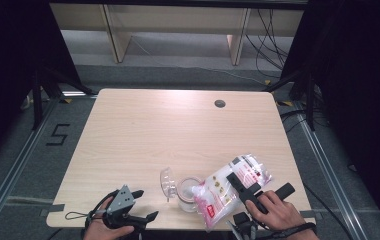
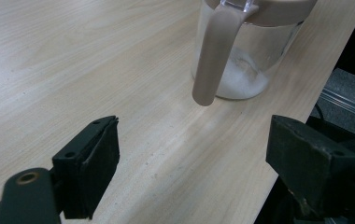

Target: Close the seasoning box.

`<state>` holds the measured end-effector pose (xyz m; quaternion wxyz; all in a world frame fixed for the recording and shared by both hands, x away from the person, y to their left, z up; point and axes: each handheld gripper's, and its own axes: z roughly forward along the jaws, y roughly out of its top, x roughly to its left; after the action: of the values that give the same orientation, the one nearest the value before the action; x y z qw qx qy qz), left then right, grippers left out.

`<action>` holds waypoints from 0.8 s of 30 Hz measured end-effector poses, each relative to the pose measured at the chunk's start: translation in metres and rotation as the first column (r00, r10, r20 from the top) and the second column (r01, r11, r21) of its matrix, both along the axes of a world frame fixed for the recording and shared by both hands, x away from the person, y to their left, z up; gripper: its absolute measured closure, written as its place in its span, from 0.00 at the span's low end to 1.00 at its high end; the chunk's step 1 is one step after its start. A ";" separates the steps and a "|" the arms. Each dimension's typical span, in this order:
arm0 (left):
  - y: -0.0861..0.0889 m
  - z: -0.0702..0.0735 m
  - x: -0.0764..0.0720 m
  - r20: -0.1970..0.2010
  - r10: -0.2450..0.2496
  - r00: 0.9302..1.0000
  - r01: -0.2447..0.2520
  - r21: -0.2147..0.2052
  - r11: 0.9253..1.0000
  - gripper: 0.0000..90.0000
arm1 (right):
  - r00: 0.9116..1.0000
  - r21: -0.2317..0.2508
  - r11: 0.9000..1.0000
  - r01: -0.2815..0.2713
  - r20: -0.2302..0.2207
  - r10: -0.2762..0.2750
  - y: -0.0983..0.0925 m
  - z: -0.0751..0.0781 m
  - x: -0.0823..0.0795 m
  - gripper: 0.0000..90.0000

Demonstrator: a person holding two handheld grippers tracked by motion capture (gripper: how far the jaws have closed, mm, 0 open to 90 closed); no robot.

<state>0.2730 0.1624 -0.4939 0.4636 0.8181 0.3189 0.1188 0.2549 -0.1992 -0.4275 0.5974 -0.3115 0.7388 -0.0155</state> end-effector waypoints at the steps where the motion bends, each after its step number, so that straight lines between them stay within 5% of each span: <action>1: 0.000 0.000 0.000 0.000 0.000 1.000 0.000 0.000 1.000 0.19 | 1.000 0.001 1.000 0.000 0.000 0.000 0.000 0.000 0.000 0.64; 24: 0.000 0.000 0.000 0.008 0.000 1.000 0.000 0.004 1.000 0.19 | 1.000 0.016 1.000 -0.003 -0.017 0.004 -0.002 -0.001 0.003 0.64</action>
<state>0.2729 0.1625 -0.4934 0.4632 0.8185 0.3169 0.1226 0.2582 -0.2016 -0.4287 0.5935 -0.3080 0.7435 -0.0058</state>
